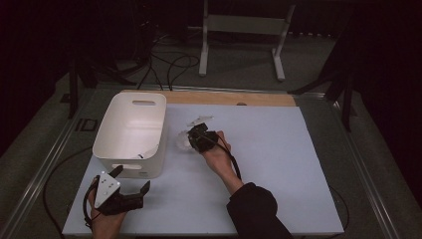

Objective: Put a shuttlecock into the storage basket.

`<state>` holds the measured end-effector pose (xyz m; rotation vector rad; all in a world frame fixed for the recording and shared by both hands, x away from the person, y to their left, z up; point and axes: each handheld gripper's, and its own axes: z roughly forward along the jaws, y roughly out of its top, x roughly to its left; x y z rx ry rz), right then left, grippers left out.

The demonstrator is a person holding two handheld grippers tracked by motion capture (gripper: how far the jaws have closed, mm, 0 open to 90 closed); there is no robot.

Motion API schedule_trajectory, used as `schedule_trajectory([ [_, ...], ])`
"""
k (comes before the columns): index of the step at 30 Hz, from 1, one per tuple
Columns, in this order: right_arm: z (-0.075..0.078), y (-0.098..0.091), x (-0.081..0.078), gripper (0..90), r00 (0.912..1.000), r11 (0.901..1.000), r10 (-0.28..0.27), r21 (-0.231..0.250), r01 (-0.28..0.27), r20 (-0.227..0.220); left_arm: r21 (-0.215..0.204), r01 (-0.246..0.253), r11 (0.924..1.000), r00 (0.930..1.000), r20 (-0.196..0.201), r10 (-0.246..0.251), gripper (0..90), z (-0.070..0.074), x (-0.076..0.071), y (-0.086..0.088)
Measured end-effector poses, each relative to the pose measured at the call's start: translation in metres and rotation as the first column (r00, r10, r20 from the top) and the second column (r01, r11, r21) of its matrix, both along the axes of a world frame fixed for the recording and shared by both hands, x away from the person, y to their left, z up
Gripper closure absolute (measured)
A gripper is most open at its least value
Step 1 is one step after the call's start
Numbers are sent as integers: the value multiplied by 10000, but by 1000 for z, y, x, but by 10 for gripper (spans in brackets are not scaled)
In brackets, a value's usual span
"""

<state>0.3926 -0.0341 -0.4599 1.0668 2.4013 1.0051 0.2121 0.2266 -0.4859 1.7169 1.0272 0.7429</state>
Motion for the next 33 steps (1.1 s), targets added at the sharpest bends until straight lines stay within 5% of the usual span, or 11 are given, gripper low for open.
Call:
schedule_trajectory([
  [33,12,-2,-4,889,9997,9998,-65,184,62,216,-7,6,10000,10000,8,-6,0,0,0,-1],
])
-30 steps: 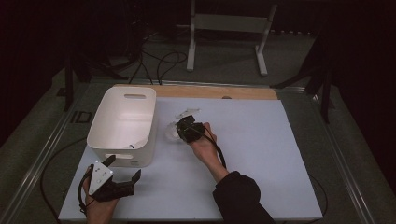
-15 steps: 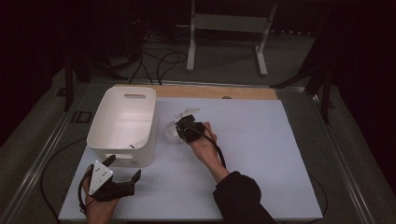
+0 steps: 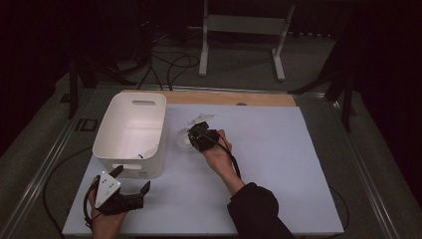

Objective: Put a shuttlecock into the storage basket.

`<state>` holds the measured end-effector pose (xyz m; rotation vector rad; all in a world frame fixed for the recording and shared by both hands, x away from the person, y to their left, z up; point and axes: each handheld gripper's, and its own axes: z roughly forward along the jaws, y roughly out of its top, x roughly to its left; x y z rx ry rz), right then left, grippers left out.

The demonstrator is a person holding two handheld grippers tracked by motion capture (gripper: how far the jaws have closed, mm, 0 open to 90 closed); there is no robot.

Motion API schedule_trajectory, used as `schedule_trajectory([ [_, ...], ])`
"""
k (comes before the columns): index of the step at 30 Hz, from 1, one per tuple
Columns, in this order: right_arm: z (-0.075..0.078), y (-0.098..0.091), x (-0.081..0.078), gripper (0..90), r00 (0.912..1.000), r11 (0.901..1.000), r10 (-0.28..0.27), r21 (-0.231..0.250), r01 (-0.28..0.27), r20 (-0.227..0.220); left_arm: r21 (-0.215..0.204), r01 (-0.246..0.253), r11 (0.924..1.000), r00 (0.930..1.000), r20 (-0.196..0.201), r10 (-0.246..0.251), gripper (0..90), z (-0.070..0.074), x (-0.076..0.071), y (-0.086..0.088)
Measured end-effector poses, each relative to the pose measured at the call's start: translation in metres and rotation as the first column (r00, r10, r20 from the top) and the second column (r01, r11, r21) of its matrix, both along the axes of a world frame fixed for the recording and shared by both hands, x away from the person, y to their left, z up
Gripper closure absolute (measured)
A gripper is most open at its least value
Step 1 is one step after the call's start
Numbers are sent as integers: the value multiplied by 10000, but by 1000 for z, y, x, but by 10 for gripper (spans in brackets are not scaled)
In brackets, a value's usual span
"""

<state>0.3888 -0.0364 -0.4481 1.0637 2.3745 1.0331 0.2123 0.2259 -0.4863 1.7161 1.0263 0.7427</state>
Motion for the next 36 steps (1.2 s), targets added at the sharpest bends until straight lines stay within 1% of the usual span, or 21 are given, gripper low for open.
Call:
schedule_trajectory([
  [14,3,-1,-1,889,10000,9999,-75,105,74,51,-36,-4,10000,10000,8,4,0,0,0,0],
  [17,4,-2,-1,889,9999,10000,-43,91,42,122,-39,-8,10000,10000,9,8,0,0,0,0],
  [23,7,-2,-2,889,9999,9999,-78,136,76,105,10,1,10000,10000,-8,-1,0,0,0,0],
  [25,7,-3,-2,888,9999,9998,-73,208,70,118,1,2,10000,10000,-4,-2,0,0,0,0],
  [36,10,-2,-3,888,9998,9998,-87,196,84,194,15,-1,10000,10000,-6,1,0,0,0,0],
])
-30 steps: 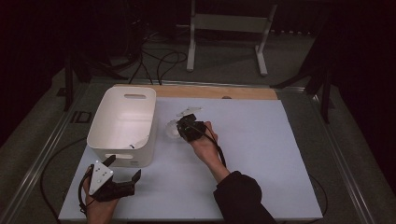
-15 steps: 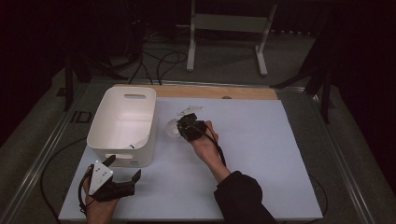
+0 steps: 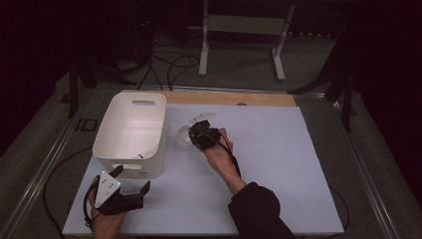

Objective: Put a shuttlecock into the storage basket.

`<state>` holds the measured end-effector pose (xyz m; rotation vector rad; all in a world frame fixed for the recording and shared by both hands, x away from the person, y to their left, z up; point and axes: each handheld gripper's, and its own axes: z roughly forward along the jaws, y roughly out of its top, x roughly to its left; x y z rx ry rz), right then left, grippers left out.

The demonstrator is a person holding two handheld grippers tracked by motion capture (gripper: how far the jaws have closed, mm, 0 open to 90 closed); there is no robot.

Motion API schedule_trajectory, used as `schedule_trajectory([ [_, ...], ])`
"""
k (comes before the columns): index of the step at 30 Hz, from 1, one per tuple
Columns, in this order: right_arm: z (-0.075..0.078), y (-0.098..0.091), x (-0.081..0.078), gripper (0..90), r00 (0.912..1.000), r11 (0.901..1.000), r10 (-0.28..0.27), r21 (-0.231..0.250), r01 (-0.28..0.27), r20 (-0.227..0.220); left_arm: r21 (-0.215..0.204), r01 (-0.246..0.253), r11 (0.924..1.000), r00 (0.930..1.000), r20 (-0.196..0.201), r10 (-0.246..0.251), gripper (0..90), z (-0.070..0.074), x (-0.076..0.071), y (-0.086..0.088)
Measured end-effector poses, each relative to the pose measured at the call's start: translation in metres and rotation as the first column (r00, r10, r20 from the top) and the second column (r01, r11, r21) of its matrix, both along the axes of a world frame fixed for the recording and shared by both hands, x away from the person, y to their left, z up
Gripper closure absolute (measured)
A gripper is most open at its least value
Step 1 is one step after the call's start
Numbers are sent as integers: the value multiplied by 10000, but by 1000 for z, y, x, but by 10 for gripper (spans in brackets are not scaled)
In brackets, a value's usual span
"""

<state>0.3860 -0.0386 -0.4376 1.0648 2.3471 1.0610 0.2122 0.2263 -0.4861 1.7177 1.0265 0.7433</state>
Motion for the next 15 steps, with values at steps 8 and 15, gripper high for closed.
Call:
schedule_trajectory([
  [8,4,0,-1,889,10000,10000,-1,62,1,48,31,-6,10000,10000,-18,6,0,0,0,0],
  [15,9,1,-2,888,9999,9999,40,93,-41,133,37,-7,10000,10000,-23,7,0,0,0,0],
])
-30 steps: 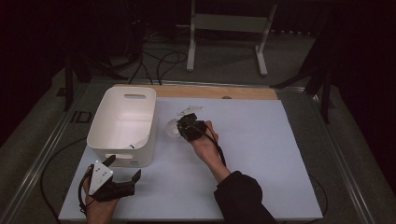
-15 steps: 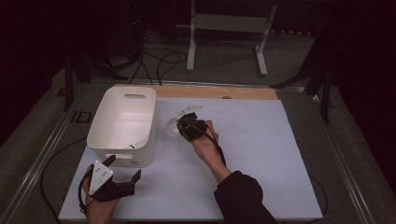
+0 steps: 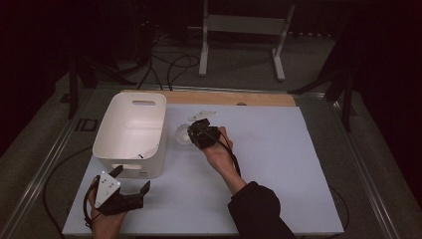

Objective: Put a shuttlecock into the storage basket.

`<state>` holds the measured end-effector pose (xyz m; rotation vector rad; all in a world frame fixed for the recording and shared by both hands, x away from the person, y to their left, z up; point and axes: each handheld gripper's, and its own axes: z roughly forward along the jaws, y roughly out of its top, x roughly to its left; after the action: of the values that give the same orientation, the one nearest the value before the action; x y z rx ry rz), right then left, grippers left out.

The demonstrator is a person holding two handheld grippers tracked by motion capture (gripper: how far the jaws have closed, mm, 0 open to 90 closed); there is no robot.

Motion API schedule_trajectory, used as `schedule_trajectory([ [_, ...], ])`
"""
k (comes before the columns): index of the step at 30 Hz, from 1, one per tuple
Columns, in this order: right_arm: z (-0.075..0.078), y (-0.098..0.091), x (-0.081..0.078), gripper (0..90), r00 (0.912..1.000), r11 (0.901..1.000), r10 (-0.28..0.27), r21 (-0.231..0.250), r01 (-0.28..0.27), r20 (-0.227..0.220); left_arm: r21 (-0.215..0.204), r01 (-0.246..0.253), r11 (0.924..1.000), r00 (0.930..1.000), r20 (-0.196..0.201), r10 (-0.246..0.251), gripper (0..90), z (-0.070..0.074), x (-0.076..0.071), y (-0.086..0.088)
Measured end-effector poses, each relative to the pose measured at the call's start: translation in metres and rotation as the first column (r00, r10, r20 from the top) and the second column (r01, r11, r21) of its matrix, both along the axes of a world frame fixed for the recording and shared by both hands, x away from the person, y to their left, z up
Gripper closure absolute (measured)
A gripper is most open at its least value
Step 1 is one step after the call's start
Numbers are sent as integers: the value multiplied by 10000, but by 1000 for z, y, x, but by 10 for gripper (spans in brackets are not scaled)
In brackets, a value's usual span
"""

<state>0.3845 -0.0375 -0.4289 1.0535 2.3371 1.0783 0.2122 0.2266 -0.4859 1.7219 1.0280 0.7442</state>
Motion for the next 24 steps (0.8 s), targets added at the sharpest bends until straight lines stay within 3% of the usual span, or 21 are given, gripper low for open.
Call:
schedule_trajectory([
  [24,4,1,1,888,10000,9999,-50,152,49,40,-27,-27,10000,10000,17,27,0,-1,0,-1],
])
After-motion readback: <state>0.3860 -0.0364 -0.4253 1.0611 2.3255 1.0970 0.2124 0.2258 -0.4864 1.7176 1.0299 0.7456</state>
